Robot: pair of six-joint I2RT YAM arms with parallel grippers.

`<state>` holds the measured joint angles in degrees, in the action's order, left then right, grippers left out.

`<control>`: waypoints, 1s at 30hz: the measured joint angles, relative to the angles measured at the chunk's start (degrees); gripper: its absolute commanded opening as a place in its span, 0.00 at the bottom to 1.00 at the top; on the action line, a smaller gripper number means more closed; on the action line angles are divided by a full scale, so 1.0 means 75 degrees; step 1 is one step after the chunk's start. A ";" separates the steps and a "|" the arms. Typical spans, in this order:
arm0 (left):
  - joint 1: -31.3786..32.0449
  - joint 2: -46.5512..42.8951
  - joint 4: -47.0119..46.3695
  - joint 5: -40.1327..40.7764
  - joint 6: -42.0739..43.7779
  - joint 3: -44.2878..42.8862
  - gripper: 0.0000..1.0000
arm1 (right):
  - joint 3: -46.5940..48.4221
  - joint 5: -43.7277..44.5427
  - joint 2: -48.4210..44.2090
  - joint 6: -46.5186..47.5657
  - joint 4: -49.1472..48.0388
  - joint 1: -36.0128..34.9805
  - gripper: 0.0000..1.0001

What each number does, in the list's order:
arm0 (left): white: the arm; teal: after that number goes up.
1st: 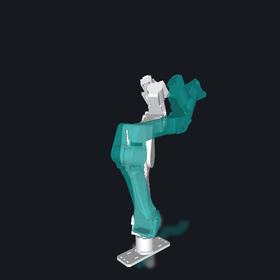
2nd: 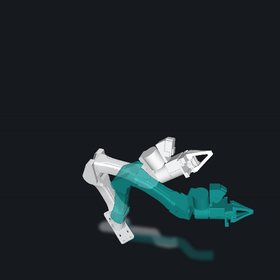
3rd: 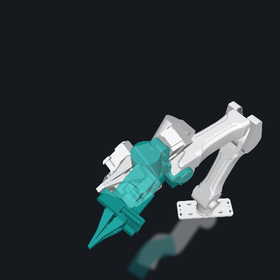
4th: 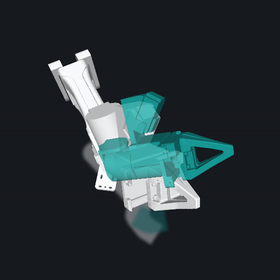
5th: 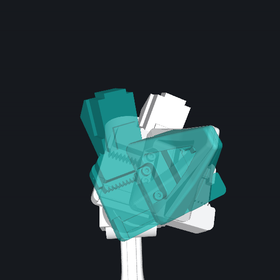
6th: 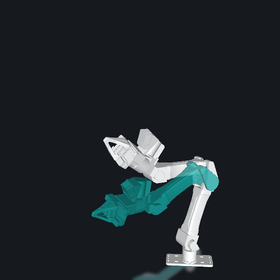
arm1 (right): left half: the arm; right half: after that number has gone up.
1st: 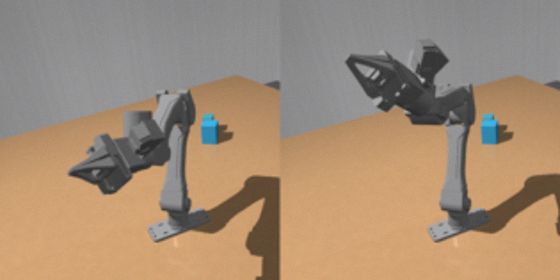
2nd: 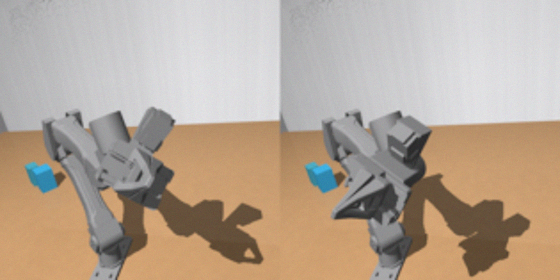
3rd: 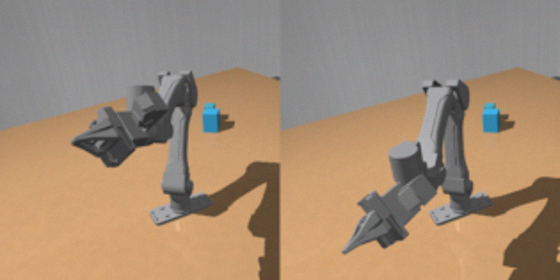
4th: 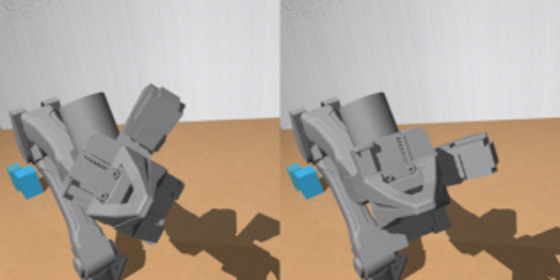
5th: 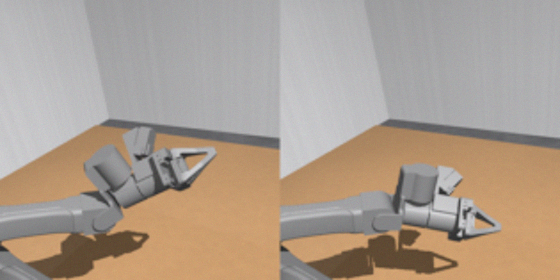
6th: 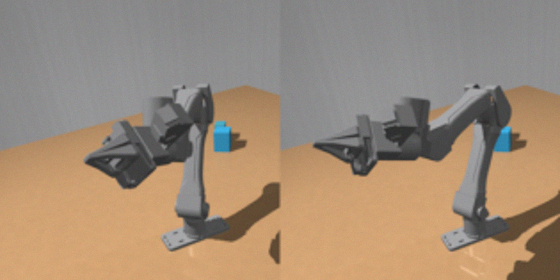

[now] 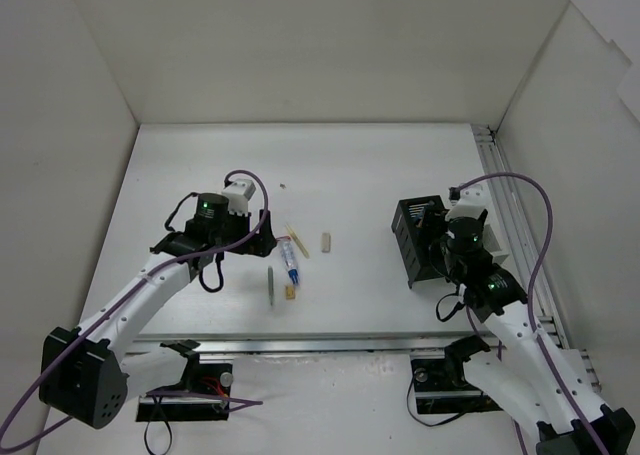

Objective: Sort the stationery into containers
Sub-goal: Place the pen in the storage box, then pick up the pen from the center of the board.

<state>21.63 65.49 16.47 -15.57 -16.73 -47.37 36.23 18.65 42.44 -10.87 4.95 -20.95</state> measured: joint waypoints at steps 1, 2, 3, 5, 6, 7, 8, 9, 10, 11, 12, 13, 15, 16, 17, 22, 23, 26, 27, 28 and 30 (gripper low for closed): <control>0.0000 -0.0038 0.0003 0.0029 0.0003 0.0000 1.00 | 0.0052 -0.0131 -0.0067 0.0052 0.0006 0.0003 0.76; 0.0000 -0.0076 0.0000 0.0058 0.0003 0.0000 1.00 | 0.0131 -0.0256 -0.0093 0.0114 0.0000 0.0003 0.86; -0.0009 -0.0119 0.0000 0.0087 0.0003 0.0000 1.00 | 0.0242 -0.0417 -0.0090 0.0198 -0.0012 0.0000 0.96; -0.0055 -0.0213 0.0003 0.0169 -0.0017 0.0000 1.00 | 0.0525 -0.0906 0.0061 0.0472 -0.0102 -0.0017 0.98; -0.0085 -0.0248 0.0006 0.0213 -0.0038 0.0000 1.00 | 0.0726 -0.1116 0.0207 0.0592 -0.0134 -0.0044 0.98; -0.0128 -0.0286 0.0012 0.0259 -0.0067 0.0003 1.00 | 0.0965 -0.1276 0.0405 0.0691 -0.0143 -0.0119 0.98; -0.0172 -0.0329 0.0015 0.0286 -0.0093 0.0009 1.00 | 0.1285 -0.1393 0.0708 0.0793 -0.0125 -0.0268 0.98; -0.0216 -0.0379 0.0015 0.0303 -0.0119 0.0029 1.00 | 0.1734 -0.1536 0.1151 0.0930 -0.0140 -0.0507 0.98; -0.0259 -0.0443 0.0029 0.0321 -0.0152 0.0052 1.00 | 0.2151 -0.1679 0.1600 0.1064 -0.0230 -0.0746 0.98; -0.0283 -0.0510 0.0050 0.0361 -0.0189 0.0079 1.00 | 0.2559 -0.1789 0.2154 0.1192 -0.0300 -0.1017 0.98; -0.0312 -0.0597 0.0067 0.0425 -0.0236 0.0125 1.00 | 0.2920 -0.1900 0.2632 0.1300 -0.0408 -0.1256 0.98; -0.0356 -0.0702 0.0114 0.0487 -0.0289 0.0184 1.00 | 0.3194 -0.2002 0.3133 0.1384 -0.0533 -0.1454 0.98; -0.0391 -0.0933 0.0233 0.0592 -0.0399 0.0332 1.00 | 0.3611 -0.2247 0.4156 0.1472 -0.0638 -0.1792 0.98; -0.0396 -0.1040 0.0274 0.0632 -0.0434 0.0408 1.00 | 0.3774 -0.2375 0.4639 0.1472 -0.0659 -0.1915 0.98; -0.0408 -0.1154 0.0376 0.0676 -0.0466 0.0475 1.00 | 0.3972 -0.2471 0.5170 0.1448 -0.0659 -0.2028 0.98; -0.0452 -0.1547 0.0714 0.0889 -0.0659 0.0688 1.00 | 0.5071 -0.2535 0.7685 0.1183 -0.0373 -0.2393 0.98; -0.0452 -0.1612 0.0705 0.0883 -0.0694 0.0743 1.00 | 0.5330 -0.2471 0.8090 0.1131 -0.0201 -0.2463 0.98; -0.0452 -0.1705 0.0717 0.0828 -0.0790 0.0927 1.00 | 0.5919 -0.2241 0.8996 0.0997 0.0114 -0.2643 0.98; -0.0452 -0.1679 0.0734 0.0825 -0.0813 0.0953 1.00 | 0.6076 -0.2165 0.9212 0.0968 0.0184 -0.2690 0.98; -0.0452 -0.1641 0.0758 0.0822 -0.0839 0.0965 1.00 | 0.6199 -0.2122 0.9387 0.0927 0.0254 -0.2731 0.98; -0.0452 -0.1542 0.0761 0.0787 -0.0868 0.0976 1.00 | 0.6449 -0.2095 0.9684 0.0854 0.0391 -0.2809 0.98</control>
<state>18.24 53.93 22.17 -9.67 -23.24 -40.05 84.60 2.94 115.07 -4.47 7.88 -42.02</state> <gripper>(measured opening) 0.996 0.979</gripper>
